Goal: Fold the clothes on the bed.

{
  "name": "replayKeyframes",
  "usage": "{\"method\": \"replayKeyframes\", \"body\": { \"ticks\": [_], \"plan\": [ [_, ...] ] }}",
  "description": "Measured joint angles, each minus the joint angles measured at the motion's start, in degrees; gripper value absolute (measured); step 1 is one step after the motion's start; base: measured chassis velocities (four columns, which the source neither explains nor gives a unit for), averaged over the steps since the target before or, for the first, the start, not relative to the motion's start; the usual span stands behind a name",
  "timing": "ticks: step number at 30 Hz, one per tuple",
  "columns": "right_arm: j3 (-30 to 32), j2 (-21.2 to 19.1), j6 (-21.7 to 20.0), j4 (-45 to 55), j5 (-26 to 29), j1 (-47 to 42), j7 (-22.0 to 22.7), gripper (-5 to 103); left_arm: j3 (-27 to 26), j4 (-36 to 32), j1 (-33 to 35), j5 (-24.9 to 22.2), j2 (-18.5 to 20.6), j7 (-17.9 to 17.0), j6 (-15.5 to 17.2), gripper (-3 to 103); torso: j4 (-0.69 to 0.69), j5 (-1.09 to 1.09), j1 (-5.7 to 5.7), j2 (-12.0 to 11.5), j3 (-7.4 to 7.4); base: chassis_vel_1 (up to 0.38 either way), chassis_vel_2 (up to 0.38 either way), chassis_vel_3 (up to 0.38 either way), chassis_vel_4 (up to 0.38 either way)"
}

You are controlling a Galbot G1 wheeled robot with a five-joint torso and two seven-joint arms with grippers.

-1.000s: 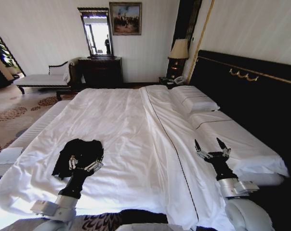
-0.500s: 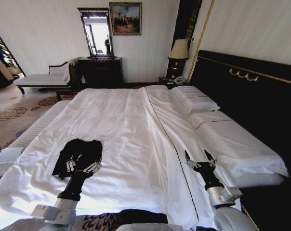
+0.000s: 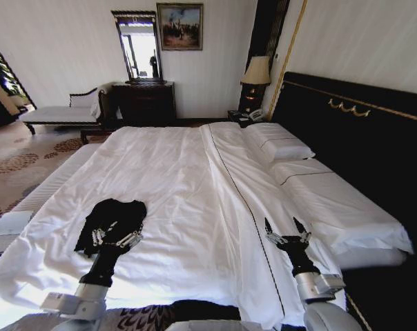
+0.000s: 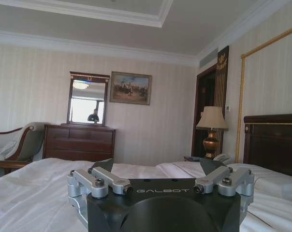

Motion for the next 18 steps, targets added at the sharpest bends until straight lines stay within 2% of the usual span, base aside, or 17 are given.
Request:
{"method": "replayKeyframes", "body": {
  "ticks": [18],
  "plan": [
    [0.17, 0.45, 0.16, -0.37, -0.49, 0.4, -0.41, 100, -0.1, 0.78, -1.05, -0.88, 0.56, -0.51, 0.35, 100, 0.0, 0.0, 0.0, 0.0, 0.0, 0.0, 0.0, 0.0, 0.0]
  ]
}}
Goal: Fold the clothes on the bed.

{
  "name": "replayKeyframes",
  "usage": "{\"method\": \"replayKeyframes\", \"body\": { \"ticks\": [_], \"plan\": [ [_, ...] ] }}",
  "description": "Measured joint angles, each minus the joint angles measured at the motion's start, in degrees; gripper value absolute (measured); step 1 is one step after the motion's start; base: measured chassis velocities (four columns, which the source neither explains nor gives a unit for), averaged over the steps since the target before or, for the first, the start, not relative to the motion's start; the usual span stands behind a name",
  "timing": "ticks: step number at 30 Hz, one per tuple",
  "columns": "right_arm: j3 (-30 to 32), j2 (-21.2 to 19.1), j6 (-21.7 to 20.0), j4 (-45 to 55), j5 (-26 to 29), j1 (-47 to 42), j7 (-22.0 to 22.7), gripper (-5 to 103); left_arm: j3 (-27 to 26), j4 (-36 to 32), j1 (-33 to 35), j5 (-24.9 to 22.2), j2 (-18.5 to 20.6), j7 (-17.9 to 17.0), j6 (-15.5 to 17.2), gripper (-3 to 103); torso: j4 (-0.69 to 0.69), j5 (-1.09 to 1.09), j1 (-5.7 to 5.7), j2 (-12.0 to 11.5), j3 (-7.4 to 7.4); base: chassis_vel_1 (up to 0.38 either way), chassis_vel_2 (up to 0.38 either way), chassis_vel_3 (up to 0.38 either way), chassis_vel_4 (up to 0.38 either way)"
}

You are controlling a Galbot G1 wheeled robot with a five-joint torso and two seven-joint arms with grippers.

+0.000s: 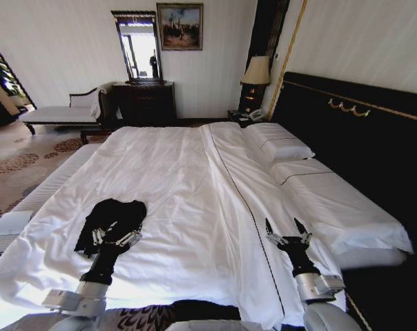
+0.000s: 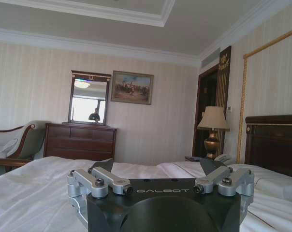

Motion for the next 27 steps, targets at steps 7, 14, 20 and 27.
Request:
{"method": "replayKeyframes", "body": {
  "ticks": [7, 14, 20, 27],
  "plan": [
    [-0.48, 0.18, 0.14, -0.51, -0.32, 0.62, -0.39, 100, -0.25, 0.16, 0.14, 0.11, -0.44, -0.14, -0.23, 100, 0.0, 0.0, 0.0, 0.0, 0.0, 0.0, 0.0, 0.0, 0.0],
    [-0.6, 0.17, 0.54, -0.63, -0.39, 0.95, -1.07, 100, -0.21, -0.11, 0.15, 0.33, -0.82, -0.26, -0.24, 100, 0.0, 0.0, 0.0, 0.0, 0.0, 0.0, 0.0, 0.0, 0.0],
    [-0.62, 0.3, 0.96, -0.58, -0.39, 0.98, -1.28, 100, 0.0, -0.21, 0.33, 0.98, -1.24, -0.28, -0.33, 100, 0.0, 0.0, 0.0, 0.0, 0.0, 0.0, 0.0, 0.0, 0.0],
    [-0.92, 0.95, 1.07, -0.43, -0.68, 0.99, -1.29, 100, -0.11, 0.07, 0.48, 1.15, -1.39, -0.33, -0.81, 100, 0.0, 0.0, 0.0, 0.0, 0.0, 0.014, 0.015, -0.016, -0.01]
  ]
}}
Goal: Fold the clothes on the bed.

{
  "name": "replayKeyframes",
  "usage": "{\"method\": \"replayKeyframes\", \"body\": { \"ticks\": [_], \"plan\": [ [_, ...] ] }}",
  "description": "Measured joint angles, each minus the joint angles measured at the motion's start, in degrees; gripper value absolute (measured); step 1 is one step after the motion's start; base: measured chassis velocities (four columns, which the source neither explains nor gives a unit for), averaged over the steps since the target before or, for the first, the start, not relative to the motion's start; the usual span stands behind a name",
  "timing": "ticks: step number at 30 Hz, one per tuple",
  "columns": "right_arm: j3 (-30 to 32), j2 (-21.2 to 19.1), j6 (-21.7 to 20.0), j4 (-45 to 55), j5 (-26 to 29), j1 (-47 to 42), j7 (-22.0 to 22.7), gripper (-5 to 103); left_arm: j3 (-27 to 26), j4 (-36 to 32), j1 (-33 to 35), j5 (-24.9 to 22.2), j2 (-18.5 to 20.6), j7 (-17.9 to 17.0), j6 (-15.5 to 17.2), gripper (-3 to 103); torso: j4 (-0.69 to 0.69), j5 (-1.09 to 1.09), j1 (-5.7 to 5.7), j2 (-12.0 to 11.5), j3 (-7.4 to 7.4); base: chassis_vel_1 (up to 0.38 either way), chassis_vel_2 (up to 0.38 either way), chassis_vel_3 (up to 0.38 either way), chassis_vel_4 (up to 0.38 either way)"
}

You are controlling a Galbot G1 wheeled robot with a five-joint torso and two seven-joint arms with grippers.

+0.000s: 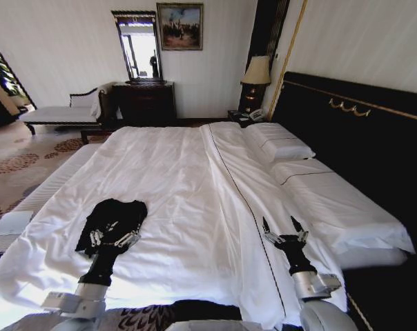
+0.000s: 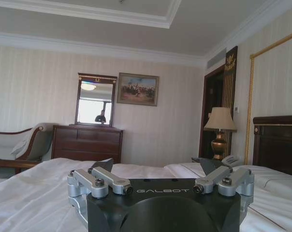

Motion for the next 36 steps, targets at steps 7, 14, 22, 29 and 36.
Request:
{"method": "replayKeyframes", "body": {
  "ticks": [7, 14, 22, 29, 36],
  "plan": [
    [0.02, 0.18, 0.03, 0.16, -0.12, -0.3, 0.0, 100, 0.09, 0.27, 0.02, 0.01, -0.16, -0.07, -0.27, 100, 0.0, 0.0, 0.0, 0.01, 0.0, 0.055, 0.048, -0.06, -0.045],
    [-0.03, 0.53, 0.02, 0.2, -0.37, -0.21, -0.08, 100, 0.08, 0.4, -0.09, 0.0, -0.16, -0.12, -0.39, 100, 0.0, 0.0, 0.0, 0.0, 0.0, 0.04, 0.053, -0.056, -0.057],
    [-0.19, 0.86, -0.01, 0.17, -0.77, -0.18, -0.47, 100, -0.11, 0.56, -0.13, -0.2, -0.07, -0.16, -0.52, 100, 0.0, 0.0, 0.0, 0.0, 0.0, 0.015, 0.018, -0.016, -0.017],
    [-0.44, 1.42, -0.01, 0.18, -1.21, -0.34, -0.53, 100, -0.21, 0.6, -0.12, -0.3, -0.04, -0.2, -0.72, 100, 0.0, 0.0, 0.0, 0.0, 0.0, 0.06, 0.061, -0.054, -0.063],
    [-0.59, 1.76, -0.03, 0.21, -1.38, -0.45, -0.52, 100, -0.31, 0.84, -0.09, -0.45, -0.09, -0.2, -1.01, 100, 0.0, 0.0, 0.0, 0.0, 0.0, 0.079, 0.09, -0.087, -0.083]
  ]
}}
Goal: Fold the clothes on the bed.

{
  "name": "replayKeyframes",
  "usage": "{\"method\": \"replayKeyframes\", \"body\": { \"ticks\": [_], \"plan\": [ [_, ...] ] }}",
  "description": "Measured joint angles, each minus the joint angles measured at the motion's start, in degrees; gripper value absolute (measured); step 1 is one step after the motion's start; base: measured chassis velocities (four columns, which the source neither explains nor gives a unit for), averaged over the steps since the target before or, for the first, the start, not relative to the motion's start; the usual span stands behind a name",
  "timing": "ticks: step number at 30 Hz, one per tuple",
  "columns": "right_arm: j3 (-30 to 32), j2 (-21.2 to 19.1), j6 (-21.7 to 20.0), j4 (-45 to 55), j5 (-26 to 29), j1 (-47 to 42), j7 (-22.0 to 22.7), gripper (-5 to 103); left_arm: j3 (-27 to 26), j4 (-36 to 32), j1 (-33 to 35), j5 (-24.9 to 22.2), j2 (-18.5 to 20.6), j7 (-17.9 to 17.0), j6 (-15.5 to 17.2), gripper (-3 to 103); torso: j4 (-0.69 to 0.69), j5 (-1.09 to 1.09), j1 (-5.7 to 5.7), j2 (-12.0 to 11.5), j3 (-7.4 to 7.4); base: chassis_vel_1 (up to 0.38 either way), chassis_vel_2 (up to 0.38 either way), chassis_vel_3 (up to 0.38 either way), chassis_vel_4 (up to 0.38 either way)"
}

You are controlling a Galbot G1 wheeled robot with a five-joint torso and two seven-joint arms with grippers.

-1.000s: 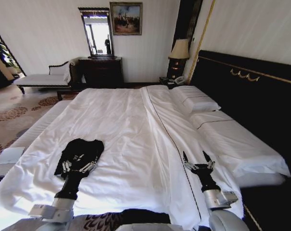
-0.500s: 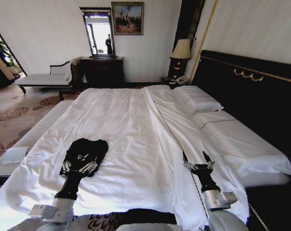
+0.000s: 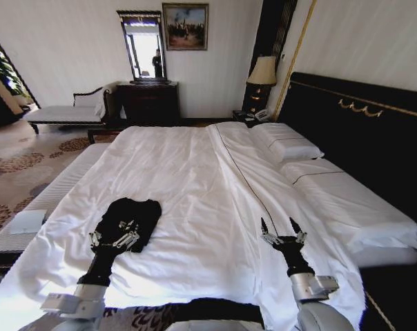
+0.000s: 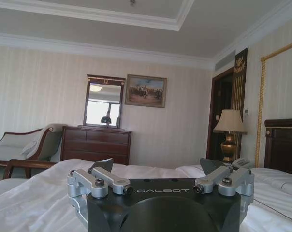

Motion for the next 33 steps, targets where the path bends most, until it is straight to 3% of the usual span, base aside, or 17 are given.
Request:
{"method": "replayKeyframes", "body": {
  "ticks": [33],
  "plan": [
    [-1.05, 1.2, 0.27, -1.72, -0.91, 1.12, -0.75, 100, -0.53, 1.23, -0.97, -0.61, 1.16, -0.12, 0.23, 100, 0.0, 0.0, 0.0, 0.0, 0.0, 0.1, 0.098, -0.097, -0.096]
  ]
}}
